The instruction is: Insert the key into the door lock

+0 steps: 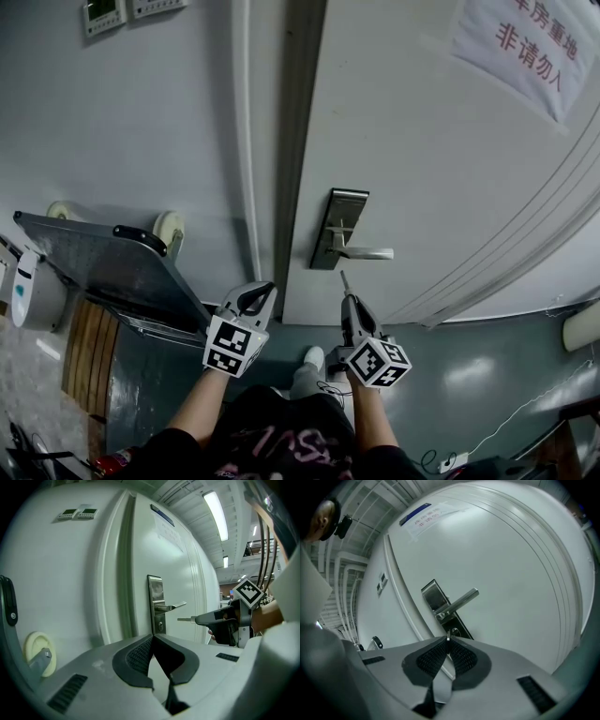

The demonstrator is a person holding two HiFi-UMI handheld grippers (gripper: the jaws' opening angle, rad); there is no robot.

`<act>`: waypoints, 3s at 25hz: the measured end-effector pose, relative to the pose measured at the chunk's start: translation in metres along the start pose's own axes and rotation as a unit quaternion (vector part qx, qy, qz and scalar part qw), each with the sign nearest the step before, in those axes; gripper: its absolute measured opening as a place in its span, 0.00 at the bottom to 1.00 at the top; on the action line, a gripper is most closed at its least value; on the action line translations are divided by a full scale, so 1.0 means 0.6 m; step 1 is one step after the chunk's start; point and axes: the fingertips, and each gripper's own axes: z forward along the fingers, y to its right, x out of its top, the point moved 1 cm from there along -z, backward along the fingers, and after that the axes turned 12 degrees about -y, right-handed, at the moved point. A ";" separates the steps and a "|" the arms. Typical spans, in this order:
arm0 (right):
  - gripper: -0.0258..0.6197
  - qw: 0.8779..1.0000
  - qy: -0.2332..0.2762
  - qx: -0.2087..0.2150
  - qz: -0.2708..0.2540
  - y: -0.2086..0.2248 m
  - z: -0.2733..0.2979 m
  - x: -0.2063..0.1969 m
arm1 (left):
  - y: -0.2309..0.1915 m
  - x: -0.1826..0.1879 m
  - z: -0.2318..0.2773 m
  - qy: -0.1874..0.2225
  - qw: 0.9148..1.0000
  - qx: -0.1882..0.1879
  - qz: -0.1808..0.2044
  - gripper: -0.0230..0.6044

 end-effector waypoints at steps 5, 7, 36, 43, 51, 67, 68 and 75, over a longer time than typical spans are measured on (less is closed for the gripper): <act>0.16 1.000 0.002 0.004 0.001 -0.007 0.004 0.002 | 0.003 0.003 -0.009 -0.003 1.000 -0.003 0.004 0.06; 0.16 1.000 0.004 0.006 0.000 -0.009 0.006 0.004 | 0.001 0.004 -0.010 -0.001 1.000 0.000 0.006 0.06; 0.16 0.998 -0.007 0.042 0.047 0.035 0.083 0.012 | -0.023 -0.002 0.063 -0.016 1.000 -0.001 0.010 0.06; 0.16 0.983 0.015 0.073 0.165 0.047 0.089 0.010 | -0.009 -0.016 0.065 -0.026 0.999 -0.005 0.019 0.06; 0.16 0.962 0.024 0.097 0.252 0.052 0.105 0.001 | -0.024 -0.029 0.056 -0.030 1.000 0.005 0.009 0.06; 0.16 0.930 0.043 0.118 0.345 0.059 0.121 0.004 | -0.033 -0.031 0.056 -0.030 1.000 0.005 0.001 0.06; 0.16 0.929 0.043 0.119 0.347 0.058 0.123 0.004 | -0.034 -0.032 0.055 -0.030 1.000 0.006 0.000 0.06; 0.16 0.920 0.047 0.130 0.366 0.056 0.130 0.003 | -0.042 -0.031 0.055 -0.029 0.999 0.010 -0.009 0.06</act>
